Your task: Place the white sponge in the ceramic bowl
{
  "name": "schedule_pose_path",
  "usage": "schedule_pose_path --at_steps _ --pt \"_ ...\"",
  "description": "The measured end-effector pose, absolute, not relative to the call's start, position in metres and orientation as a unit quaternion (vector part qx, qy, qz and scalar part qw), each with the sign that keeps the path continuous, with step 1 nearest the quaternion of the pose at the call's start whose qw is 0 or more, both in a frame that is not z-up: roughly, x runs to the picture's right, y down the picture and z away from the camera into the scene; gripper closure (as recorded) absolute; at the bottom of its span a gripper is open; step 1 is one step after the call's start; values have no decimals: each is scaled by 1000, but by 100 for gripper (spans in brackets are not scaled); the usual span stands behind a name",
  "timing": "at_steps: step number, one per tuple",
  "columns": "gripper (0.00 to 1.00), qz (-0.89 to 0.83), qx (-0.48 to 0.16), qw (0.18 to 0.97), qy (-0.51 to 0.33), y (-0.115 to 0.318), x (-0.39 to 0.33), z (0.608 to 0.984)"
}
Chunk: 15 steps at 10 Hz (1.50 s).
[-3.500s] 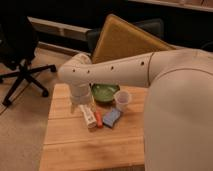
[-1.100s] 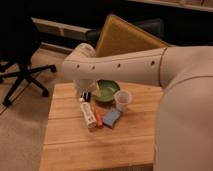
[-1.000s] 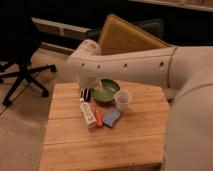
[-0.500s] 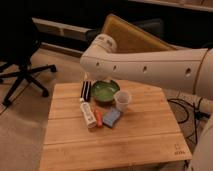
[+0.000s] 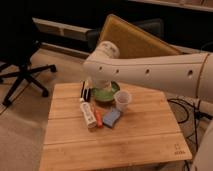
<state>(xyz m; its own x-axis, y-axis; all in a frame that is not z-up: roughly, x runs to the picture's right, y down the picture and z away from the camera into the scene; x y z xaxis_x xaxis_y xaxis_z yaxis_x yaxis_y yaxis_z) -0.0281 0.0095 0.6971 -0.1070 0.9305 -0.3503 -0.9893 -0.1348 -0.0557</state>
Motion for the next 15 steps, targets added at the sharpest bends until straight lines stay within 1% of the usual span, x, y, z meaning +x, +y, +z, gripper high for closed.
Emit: schedule_pose_path --at_steps 1,3,4,7,13,14,15 --pt "35 742 -160 640 116 26 -19 699" --pt "35 750 -166 624 143 45 -5 708" --pt "35 760 -163 606 170 57 15 724" --pt "35 768 -153 590 197 71 37 758" --pt "35 768 -154 589 199 73 38 761" --pt "35 758 -170 590 221 94 39 761" --pt "35 753 -178 589 233 107 39 762"
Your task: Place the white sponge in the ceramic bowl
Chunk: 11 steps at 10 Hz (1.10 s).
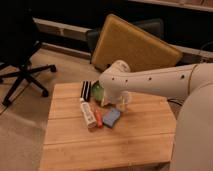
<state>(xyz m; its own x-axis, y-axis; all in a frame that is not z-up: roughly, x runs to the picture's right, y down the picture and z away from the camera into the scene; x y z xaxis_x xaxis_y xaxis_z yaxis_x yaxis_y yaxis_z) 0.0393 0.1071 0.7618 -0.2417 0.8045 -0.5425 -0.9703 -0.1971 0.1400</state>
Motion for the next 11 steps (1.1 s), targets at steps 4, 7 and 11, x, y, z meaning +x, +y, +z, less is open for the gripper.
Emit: schedule_pose_path --at_steps 4,7,11 --pt "35 741 -182 587 272 131 53 776" --pt "35 737 -175 586 287 134 65 802" --pt "35 727 -204 584 297 158 51 833"
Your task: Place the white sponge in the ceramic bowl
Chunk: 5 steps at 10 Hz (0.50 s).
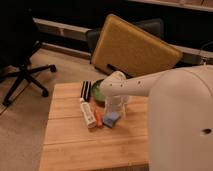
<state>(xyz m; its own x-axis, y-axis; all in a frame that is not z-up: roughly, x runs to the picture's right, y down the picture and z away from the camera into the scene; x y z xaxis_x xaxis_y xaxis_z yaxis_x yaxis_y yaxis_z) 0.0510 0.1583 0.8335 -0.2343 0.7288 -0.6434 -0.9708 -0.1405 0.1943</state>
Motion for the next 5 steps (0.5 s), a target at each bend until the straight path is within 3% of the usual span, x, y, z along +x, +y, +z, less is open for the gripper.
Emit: schedule_pose_path --at_steps 5 --pt "35 718 -213 591 300 163 51 855"
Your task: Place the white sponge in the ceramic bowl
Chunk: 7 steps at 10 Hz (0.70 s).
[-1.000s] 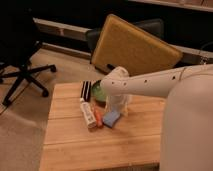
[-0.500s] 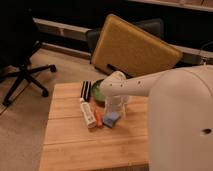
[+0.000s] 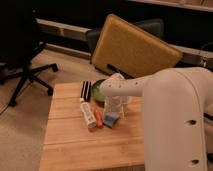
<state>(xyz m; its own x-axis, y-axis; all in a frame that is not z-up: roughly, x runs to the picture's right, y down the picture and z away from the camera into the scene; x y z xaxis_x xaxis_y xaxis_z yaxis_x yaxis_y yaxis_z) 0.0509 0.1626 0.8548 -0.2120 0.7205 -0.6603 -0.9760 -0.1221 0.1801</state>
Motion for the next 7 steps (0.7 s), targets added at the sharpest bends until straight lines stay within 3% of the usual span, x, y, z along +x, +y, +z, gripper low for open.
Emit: schedule_pose_path --at_steps 6,7 --pt "36 721 -221 582 303 177 58 868" --pt "42 722 -224 583 298 179 58 870"
